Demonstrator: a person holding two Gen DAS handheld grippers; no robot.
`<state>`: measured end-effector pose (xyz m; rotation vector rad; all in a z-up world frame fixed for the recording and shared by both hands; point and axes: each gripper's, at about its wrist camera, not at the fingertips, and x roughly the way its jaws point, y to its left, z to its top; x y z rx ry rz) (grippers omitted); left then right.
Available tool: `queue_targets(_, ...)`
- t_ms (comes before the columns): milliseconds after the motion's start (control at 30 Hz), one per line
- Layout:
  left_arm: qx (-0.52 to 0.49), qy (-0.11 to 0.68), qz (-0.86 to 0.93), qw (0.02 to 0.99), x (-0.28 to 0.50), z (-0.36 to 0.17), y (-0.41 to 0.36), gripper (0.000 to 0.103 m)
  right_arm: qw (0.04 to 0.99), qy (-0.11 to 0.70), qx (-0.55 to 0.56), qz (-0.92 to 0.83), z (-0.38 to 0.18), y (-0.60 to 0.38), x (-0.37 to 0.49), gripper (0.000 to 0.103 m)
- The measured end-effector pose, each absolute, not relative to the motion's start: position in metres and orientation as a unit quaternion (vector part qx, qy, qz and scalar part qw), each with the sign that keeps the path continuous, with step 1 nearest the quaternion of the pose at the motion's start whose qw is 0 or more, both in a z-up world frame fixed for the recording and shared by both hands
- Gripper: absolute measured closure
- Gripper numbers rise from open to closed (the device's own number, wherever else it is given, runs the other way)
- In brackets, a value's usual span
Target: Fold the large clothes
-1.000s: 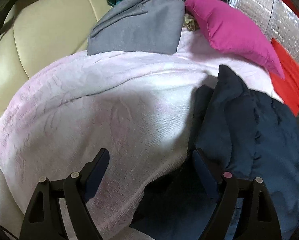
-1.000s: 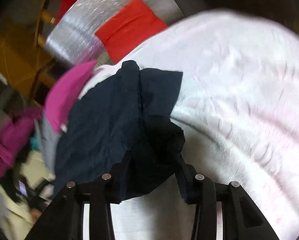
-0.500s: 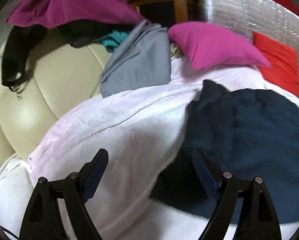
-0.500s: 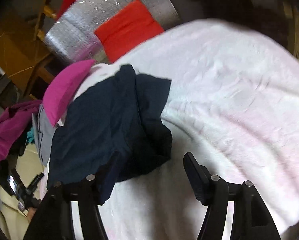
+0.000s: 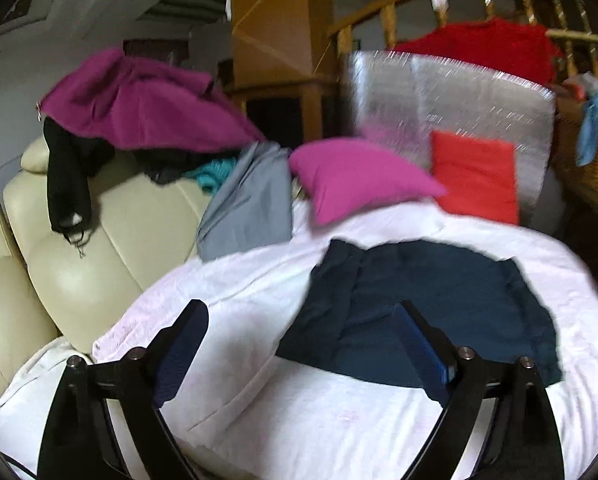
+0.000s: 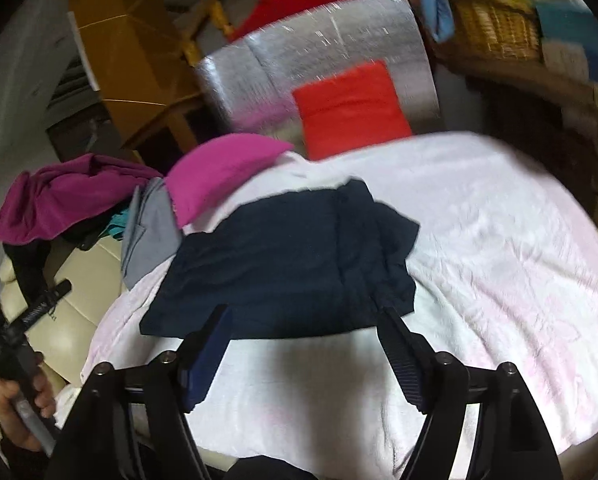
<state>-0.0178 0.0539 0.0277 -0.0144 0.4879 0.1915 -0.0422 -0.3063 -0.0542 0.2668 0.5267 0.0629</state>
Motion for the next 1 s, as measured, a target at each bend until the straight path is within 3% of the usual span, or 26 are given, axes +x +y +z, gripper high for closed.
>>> queue_targets(200,0.025,0.215,0.062,0.974,-0.056,0.052,0.031,0.009,0.968,0.232,0.100,0.007,-0.029,-0.283,-0.074,0.017)
queue_targets(1000,0.056,0.179,0.024,0.982,-0.156,0.096,-0.018,0.007,0.980,0.173,0.088,-0.037,0.016,-0.273,-0.164,0.007)
